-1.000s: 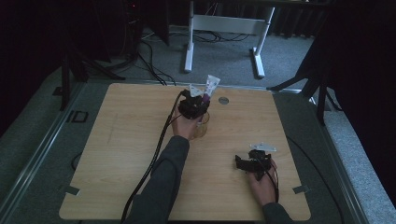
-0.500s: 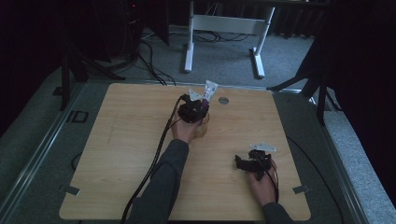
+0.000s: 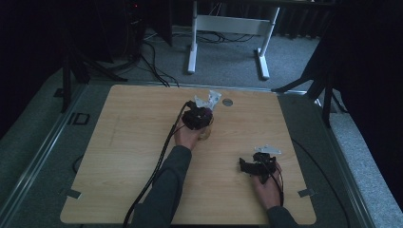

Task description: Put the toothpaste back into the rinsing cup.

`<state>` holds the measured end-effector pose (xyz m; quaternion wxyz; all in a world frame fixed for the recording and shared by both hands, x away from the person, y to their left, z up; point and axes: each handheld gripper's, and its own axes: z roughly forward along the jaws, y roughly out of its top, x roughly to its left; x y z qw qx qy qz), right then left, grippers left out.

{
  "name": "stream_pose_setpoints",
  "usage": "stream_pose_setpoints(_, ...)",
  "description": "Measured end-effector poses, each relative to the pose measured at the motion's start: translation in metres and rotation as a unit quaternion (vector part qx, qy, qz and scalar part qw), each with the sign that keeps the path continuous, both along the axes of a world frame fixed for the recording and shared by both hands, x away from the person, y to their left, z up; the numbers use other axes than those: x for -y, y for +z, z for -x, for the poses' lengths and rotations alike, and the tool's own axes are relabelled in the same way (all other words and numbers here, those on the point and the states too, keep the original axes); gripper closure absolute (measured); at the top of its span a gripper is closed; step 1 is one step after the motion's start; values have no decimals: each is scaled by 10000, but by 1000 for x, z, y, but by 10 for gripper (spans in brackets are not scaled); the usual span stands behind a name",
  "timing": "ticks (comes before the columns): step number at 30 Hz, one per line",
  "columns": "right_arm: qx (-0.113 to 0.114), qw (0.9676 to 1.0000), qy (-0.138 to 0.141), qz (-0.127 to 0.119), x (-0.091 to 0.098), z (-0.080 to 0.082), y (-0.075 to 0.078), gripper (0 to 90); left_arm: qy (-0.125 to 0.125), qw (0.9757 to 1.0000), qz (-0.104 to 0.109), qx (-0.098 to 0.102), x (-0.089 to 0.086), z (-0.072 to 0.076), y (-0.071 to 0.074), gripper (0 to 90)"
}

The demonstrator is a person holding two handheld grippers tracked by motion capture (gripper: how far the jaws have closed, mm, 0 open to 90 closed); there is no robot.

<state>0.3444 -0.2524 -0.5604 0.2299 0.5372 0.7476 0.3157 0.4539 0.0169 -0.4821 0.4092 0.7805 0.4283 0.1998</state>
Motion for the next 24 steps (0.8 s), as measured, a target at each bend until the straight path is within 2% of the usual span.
stream_pose_setpoints(2, -1, 10000, -2, -2, 0, 0, 0, 123, 29, 10000, 82, 23, -2, 1, -1, 682)
stream_pose_setpoints(5, -1, 10000, -1, -1, 0, 0, 0, 123, -1, 10000, 42, 20, -3, 2, -1, 676)
stream_pose_setpoints(9, -3, 10000, -3, -3, 0, 0, 0, 124, -61, 9999, 89, 130, -5, 6, 1, 630)
stream_pose_setpoints(11, -3, 10000, -3, -3, 0, 0, 0, 124, -60, 9998, -22, 211, -5, 9, 2, 599)
stream_pose_setpoints(16, -2, 10000, -3, -3, 0, 0, 0, 124, -50, 9996, 28, 293, -9, 17, 2, 571)
stream_pose_setpoints(21, -2, 10000, -2, -2, 0, 0, 0, 124, 34, 9982, 320, 508, -21, 31, 13, 522)
stream_pose_setpoints(24, -1, 10000, -2, -2, 0, 0, 0, 123, 95, 9978, 395, 516, -32, 39, 19, 501)
